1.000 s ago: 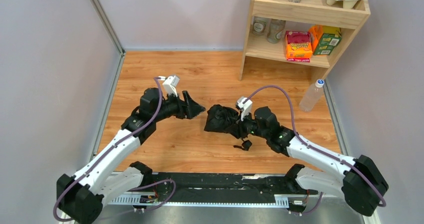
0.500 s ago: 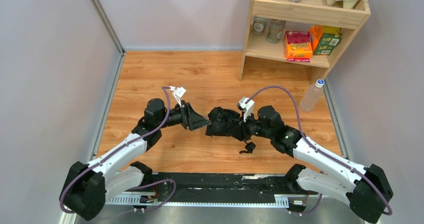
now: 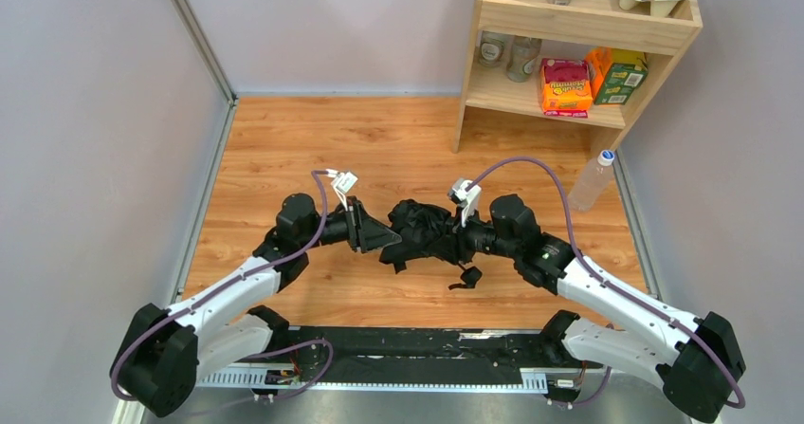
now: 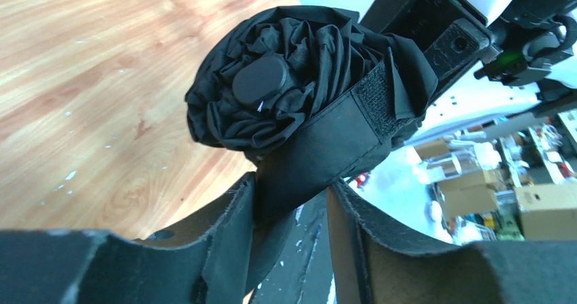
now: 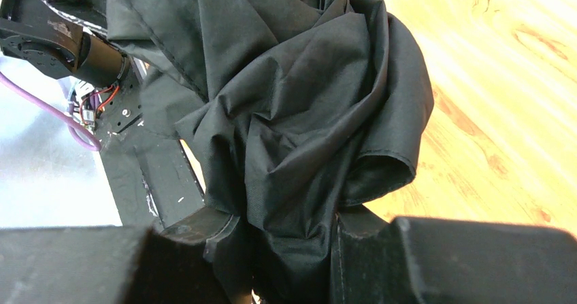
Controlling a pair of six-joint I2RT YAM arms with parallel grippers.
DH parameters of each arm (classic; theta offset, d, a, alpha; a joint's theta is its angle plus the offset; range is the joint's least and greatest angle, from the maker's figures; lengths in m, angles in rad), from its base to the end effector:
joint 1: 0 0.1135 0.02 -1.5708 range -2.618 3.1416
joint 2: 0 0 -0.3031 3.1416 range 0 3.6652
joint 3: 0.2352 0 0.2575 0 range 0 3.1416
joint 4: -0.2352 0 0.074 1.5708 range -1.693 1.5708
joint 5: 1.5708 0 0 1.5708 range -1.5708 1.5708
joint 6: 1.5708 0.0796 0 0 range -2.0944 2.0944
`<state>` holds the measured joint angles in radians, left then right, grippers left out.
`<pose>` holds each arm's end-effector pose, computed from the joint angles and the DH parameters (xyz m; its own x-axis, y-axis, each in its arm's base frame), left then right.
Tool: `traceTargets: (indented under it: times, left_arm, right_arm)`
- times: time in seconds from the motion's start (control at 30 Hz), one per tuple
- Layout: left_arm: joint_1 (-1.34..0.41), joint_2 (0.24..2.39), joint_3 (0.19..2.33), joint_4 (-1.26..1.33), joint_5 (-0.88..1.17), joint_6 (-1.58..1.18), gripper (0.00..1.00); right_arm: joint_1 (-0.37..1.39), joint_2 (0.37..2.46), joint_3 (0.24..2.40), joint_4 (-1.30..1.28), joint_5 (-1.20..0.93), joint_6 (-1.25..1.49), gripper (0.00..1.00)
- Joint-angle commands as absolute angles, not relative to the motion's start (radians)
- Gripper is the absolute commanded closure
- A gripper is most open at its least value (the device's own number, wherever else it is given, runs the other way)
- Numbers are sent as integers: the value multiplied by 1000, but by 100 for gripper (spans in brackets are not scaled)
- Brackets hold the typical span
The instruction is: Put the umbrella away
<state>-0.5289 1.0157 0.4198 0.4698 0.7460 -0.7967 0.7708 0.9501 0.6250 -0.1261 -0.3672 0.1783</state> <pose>0.1736 -0.1640 0.2636 -0.7566 -0.1661 -0.6325 0.5878 0.2511 -0.7690 0.1477 0.1833 0.2723 -0.4643 -0.2201 -0.8579 -0.8126 0.4913 0.3137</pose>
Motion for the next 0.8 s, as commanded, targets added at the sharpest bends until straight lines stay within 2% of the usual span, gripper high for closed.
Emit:
traceTargets:
  times: [0.0,0.17,0.2,0.23,0.27,0.5,0.67,0.77]
  left_arm:
    - [-531,902,474,310,632,-665,53]
    - [-529,810,509,105,519,-595,46]
    - [-532,808,528,100,518,-598,59]
    - [-532,808,531,103,523,-600,67]
    - [-531,811,540,101,522,-604,70]
    - [-557,844,546,90,595,-592,52]
    - [-558,842,499,207,672,-652,51]
    - [-557,703,434,212,658,-647,50]
  right_arm:
    - [767,954,683,-107,-357,166,100]
    - [769,957,675,-109,-367,172,100]
    - [770,956,673,-100,-370,182,100]
    - [770,959,673,-100,-361,187,100]
    - [770,963,678,-101,-359,187,100]
    - [770,974,698,-86,-402,204,100]
    - [764,976,719,-100,-491,195,100]
    - [762,968,759,-167,-574,178,100]
